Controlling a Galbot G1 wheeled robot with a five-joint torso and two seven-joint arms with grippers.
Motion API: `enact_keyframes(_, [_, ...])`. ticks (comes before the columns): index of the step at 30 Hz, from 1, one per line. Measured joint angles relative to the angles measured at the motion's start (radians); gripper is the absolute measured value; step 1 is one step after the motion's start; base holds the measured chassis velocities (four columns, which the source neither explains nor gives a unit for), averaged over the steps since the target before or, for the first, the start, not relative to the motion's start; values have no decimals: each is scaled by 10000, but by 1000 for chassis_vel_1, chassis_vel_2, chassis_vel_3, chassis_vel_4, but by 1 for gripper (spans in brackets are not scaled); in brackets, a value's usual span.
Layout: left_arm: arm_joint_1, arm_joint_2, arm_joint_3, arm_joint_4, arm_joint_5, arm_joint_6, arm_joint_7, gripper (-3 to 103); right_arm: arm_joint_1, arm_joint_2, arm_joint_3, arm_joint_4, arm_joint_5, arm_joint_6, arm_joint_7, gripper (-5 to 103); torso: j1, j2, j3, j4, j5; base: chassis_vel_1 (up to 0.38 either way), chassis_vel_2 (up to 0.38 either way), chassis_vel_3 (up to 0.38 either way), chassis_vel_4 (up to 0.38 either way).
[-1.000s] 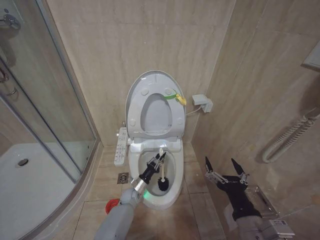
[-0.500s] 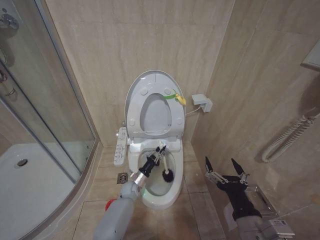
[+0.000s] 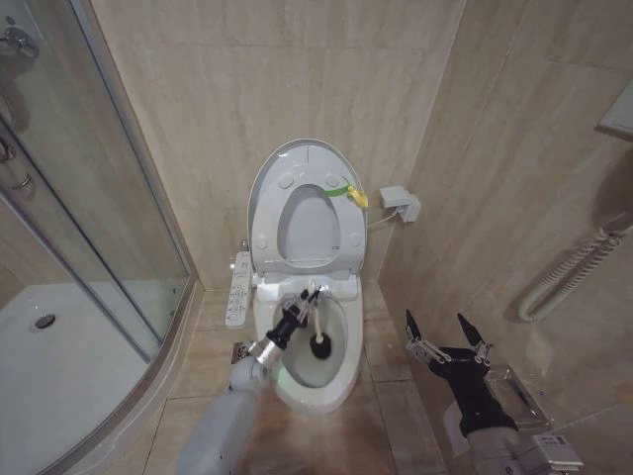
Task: Open the toilet lid, clean the toilet bowl with a toilet brush, close the toilet lid, and flush.
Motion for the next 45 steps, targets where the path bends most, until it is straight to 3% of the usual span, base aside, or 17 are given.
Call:
enact_keyframes(8, [528, -307, 118, 1009, -198, -109, 374, 20, 0, 0, 0, 0, 0, 0, 1, 100, -1, 1, -1, 7, -1, 0, 0, 0, 0])
enact_keyframes(15, [688, 134, 66, 370, -154, 67, 513, 20, 0, 0, 0, 0, 0, 0, 0, 100, 0, 1, 1, 1, -3, 0, 0, 0, 0])
enact_keyframes(18, [581, 483, -27, -414, -71, 123, 353, 20, 0, 0, 0, 0, 0, 0, 0, 100, 0, 1, 1, 1, -1, 0, 0, 0, 0])
enact_keyframes(23, [247, 123, -217, 0, -364, -285, -57, 19, 0, 0, -1, 0, 0, 0, 0, 100, 0, 1, 1, 1, -3, 0, 0, 0, 0])
enact_keyframes(28, [371, 76, -190, -165, -334, -273, -239, 19, 0, 0, 0, 0, 0, 0, 0, 100, 1, -1, 2, -2, -4, 0, 0, 0, 0])
enact_keyframes(35, [522, 541, -534, -673, -25, -222, -260, 19, 0, 0, 0, 0, 0, 0, 0, 100, 0, -1, 1, 4, -3, 0, 0, 0, 0])
enact_keyframes(45, [1287, 1629, -654, -2613, 529, 241, -345, 19, 0, 0, 0, 0, 0, 0, 0, 100, 0, 0, 0, 5, -3, 0, 0, 0, 0])
